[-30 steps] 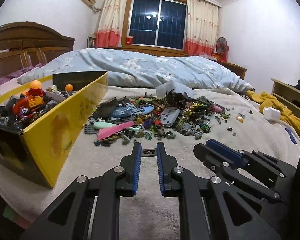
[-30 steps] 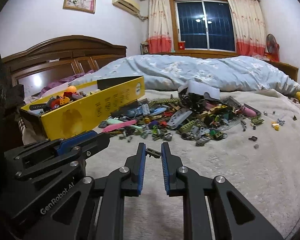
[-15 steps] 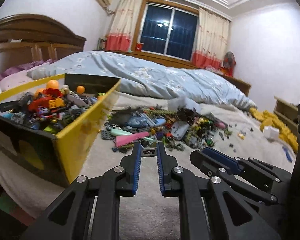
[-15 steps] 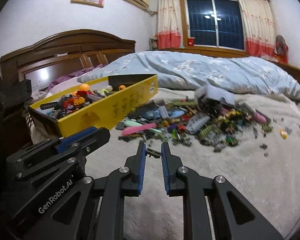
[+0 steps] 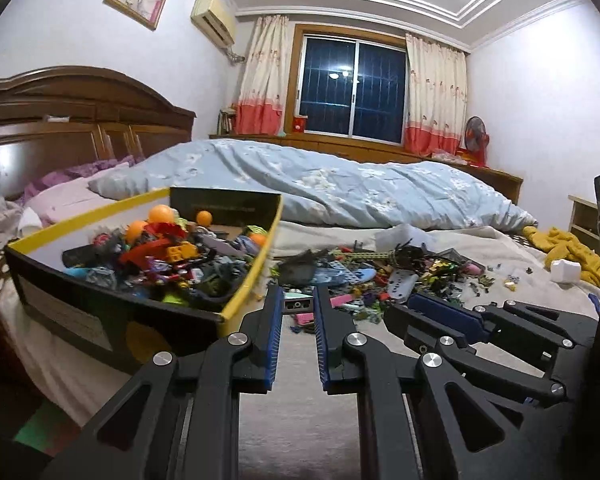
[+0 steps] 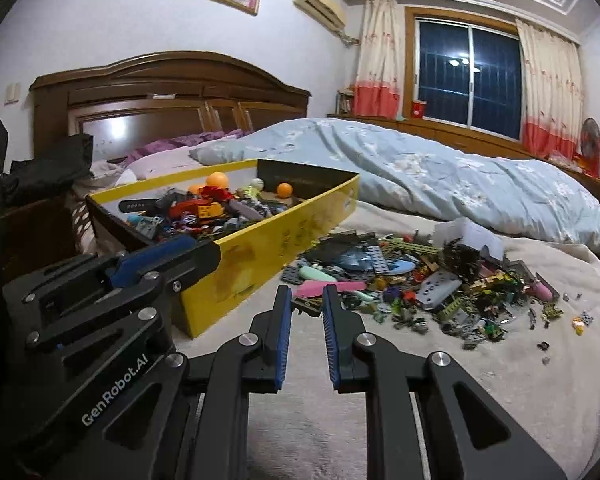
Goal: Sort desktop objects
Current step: 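Carry both held pieces over the yellow box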
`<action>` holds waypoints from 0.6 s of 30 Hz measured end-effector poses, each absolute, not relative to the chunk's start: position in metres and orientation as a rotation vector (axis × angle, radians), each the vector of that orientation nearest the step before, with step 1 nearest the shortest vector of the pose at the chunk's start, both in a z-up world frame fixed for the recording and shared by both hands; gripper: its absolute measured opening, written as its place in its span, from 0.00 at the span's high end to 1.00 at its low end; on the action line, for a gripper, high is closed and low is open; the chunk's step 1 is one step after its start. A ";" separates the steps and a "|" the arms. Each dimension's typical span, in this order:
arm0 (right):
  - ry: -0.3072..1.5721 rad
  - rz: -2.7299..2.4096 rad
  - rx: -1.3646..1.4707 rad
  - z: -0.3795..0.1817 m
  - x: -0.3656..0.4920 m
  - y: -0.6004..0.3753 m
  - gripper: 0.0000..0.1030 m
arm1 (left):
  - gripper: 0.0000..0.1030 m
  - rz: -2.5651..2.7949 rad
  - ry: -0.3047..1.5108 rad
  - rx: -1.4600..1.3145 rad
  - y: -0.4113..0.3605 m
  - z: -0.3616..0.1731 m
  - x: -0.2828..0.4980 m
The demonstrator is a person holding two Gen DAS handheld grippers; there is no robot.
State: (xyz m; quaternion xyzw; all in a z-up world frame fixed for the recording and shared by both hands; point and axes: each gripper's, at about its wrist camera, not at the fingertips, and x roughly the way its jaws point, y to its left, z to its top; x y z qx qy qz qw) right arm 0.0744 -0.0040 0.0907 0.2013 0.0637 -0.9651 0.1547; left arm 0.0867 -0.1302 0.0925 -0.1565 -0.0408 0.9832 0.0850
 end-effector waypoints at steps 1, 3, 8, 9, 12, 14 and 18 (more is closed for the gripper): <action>0.179 -2.763 0.580 0.091 0.075 -0.006 0.85 | 0.85 2.934 -0.137 -0.474 -0.134 0.093 0.087; 0.182 -2.754 0.582 0.093 0.075 -0.012 0.85 | 0.85 2.941 -0.151 -0.473 -0.141 0.094 0.088; 0.197 -2.731 0.568 0.098 0.070 -0.027 0.85 | 0.85 3.030 -0.091 -0.410 -0.152 0.099 0.091; 0.202 -2.721 0.571 0.098 0.067 -0.030 0.85 | 0.85 3.044 -0.098 -0.418 -0.156 0.099 0.088; 0.214 -2.698 0.579 0.098 0.052 -0.042 0.85 | 0.85 3.101 -0.080 -0.446 -0.166 0.099 0.077; 0.213 -2.686 0.583 0.097 0.042 -0.048 0.85 | 0.85 3.131 -0.061 -0.466 -0.171 0.099 0.068; 0.211 -2.661 0.549 0.097 0.027 -0.056 0.85 | 0.85 3.130 -0.104 -0.525 -0.180 0.098 0.053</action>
